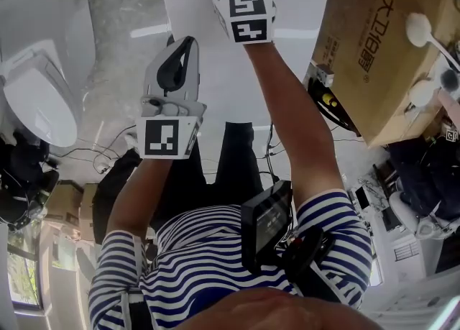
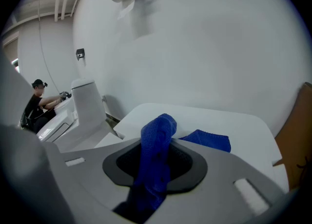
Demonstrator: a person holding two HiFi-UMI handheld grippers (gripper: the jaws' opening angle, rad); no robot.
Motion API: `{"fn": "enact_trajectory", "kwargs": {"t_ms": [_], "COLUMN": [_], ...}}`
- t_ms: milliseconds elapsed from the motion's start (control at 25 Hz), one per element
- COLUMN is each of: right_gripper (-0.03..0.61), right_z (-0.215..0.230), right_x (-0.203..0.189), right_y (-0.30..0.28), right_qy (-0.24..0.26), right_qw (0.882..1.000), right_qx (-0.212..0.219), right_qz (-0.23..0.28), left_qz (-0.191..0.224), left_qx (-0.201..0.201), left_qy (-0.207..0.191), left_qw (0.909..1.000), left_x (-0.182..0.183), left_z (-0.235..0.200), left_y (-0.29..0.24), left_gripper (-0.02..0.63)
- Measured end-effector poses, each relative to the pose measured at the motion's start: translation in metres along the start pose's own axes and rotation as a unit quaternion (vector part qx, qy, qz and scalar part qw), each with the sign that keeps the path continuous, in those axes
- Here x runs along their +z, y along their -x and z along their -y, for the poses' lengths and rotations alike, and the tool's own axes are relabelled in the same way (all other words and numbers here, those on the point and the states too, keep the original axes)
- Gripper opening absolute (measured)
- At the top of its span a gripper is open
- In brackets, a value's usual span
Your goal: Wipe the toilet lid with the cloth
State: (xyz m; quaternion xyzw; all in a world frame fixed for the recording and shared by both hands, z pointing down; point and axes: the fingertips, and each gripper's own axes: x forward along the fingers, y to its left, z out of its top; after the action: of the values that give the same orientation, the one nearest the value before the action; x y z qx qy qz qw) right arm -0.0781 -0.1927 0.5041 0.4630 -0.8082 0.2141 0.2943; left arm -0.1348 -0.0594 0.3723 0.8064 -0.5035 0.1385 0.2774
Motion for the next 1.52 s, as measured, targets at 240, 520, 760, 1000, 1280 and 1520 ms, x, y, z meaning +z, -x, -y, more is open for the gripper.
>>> {"fn": "enact_trajectory", "kwargs": {"t_ms": [240, 520, 760, 1000, 1280, 1520], "right_gripper": [0.114, 0.114, 0.114, 0.114, 0.114, 0.114], "right_z": [-0.041, -0.101, -0.131, -0.133, -0.133, -0.089], "right_x": [0.012, 0.022, 0.024, 0.026, 0.052, 0.075], "right_y": [-0.018, -0.034, -0.04, -0.042, -0.022, 0.031], "right_qy": [0.013, 0.032, 0.038, 0.037, 0.024, 0.034], "right_qw": [1.0, 0.997, 0.995, 0.995, 0.995, 0.995], "right_qx": [0.026, 0.07, 0.092, 0.093, 0.094, 0.066], "right_qz": [0.003, 0.004, 0.006, 0.004, 0.031, 0.062], "left_qz": [-0.006, -0.004, -0.004, -0.005, 0.015, 0.027], "left_qx": [0.008, 0.016, 0.025, 0.035, 0.059, 0.063], "left_qy": [0.005, 0.009, 0.014, 0.013, 0.01, 0.0], "left_qw": [0.9999, 0.9998, 0.9996, 0.9993, 0.9981, 0.9976], "left_x": [-0.001, 0.001, -0.002, -0.003, 0.002, 0.006], "left_z": [-0.02, -0.042, -0.054, -0.064, -0.073, -0.049], "left_y": [0.011, 0.019, 0.027, 0.033, 0.046, 0.054], "left_gripper": [0.002, 0.002, 0.002, 0.002, 0.002, 0.002]}}
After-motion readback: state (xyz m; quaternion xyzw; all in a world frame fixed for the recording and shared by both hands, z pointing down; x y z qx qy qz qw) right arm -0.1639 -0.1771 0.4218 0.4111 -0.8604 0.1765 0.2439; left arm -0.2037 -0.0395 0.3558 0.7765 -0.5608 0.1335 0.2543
